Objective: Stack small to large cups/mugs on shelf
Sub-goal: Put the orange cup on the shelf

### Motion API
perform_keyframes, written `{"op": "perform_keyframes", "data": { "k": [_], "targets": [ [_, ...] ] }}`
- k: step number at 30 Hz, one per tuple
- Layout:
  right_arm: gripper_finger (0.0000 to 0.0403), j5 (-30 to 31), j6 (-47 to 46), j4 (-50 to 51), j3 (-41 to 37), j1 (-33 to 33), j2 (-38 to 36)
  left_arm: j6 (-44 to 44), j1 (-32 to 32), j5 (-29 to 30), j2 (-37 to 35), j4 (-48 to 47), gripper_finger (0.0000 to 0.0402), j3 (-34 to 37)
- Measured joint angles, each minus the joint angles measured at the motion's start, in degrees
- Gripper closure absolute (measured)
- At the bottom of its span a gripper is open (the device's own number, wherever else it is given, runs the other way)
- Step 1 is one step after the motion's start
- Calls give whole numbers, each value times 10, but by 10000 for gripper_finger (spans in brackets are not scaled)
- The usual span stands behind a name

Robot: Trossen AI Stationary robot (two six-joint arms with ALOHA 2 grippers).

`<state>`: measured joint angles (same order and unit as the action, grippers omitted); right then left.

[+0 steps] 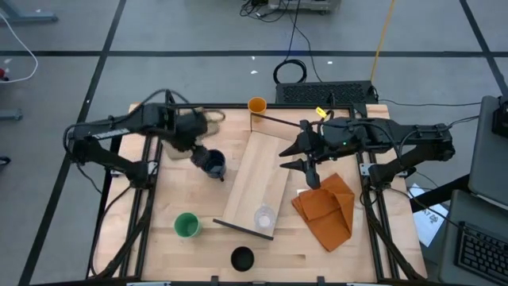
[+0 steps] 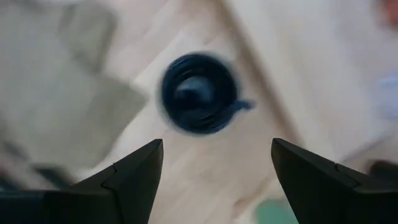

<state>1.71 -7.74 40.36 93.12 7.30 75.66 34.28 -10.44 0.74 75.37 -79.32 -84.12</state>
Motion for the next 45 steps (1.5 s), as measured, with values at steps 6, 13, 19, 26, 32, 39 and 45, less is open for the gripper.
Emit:
{"op": "perform_keyframes", "data": {
  "k": [6, 13, 19, 26, 32, 39, 45],
  "targets": [
    [266, 0, -25, 15, 0, 6, 0, -105, -115, -83, 10, 69, 103, -24],
    [266, 1, -59, 10, 0, 7, 1, -256, -246, -107, 90, 69, 103, -108],
    [266, 51, -94, 4, -1, 2, 11, -382, -317, -143, 213, 25, 103, -222],
    [266, 73, -127, -15, 0, -8, 12, -477, -337, -124, 332, 22, 103, -345],
    [266, 90, -141, -37, 0, -9, 12, -452, -345, -25, 391, 28, 103, -415],
    [266, 91, -136, -38, -5, 7, 12, -357, -355, -129, 416, 32, 103, -447],
    [266, 90, -143, -48, -37, 22, 12, -245, -349, -135, 425, 55, 103, -446]
  ]
}}
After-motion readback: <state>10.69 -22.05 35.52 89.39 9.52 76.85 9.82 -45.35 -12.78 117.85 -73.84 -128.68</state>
